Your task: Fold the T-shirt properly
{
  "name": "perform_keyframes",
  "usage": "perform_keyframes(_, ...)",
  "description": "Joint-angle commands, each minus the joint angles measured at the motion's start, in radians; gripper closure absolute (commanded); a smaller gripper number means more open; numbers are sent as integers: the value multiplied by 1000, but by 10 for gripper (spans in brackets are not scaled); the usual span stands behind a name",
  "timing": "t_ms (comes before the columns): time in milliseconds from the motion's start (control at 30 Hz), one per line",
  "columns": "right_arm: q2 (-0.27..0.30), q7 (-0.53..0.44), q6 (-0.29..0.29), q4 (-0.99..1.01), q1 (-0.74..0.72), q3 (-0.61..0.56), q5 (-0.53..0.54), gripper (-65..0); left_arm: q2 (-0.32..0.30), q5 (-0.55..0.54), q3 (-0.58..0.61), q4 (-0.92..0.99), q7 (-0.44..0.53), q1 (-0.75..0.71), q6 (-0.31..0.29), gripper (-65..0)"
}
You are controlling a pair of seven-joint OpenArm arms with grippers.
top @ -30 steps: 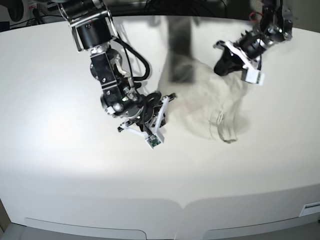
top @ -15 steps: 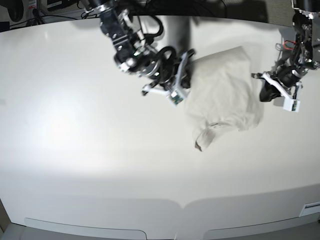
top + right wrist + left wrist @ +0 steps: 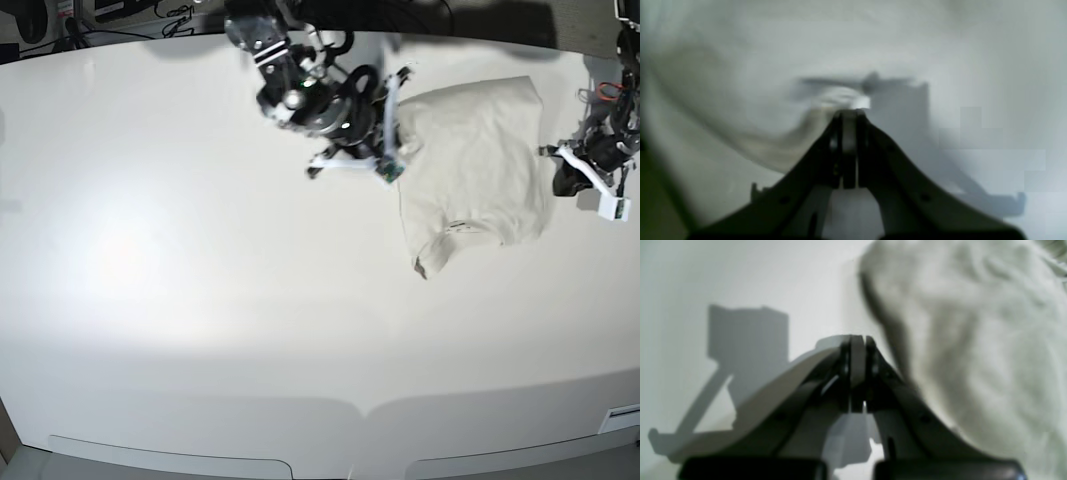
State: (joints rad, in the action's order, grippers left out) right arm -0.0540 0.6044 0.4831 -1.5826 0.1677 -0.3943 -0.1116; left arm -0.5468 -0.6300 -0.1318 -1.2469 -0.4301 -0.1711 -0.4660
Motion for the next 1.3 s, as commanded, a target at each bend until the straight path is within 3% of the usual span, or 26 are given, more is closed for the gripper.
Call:
perform_keyframes(0,5,-24,-5,-56,-15,19,20,0,-30,-32,-8,-12,14,5,-4,0)
perform_keyframes(167,78,63,-16,-217,-14,132,156,0,-49,-56,-65,-15,1,-15,-7,0)
perform_keyframes(267,127,119,-16,-294,6,194,224,0,-49,-86,-117,-32,-16,-60,-40,0)
perform_keyframes(533,214,183,-16,-462,175,329,281,0,-49,-111,-301,-151,-18,-270,-61,0)
perform_keyframes(967,220,233,-8,-591,523,552,282,0,-43,-111,-483,-265,-79,-634,-61,0)
perform_keyframes(1167,220,254,-6,-627,687,634,383,0,66,-89,-522,-265,-77,-760,-64,0)
perform_keyframes(1267,220,254,-4,-627,761,644,388,0,140,-24,-522,-265,-70,-793,-113,0)
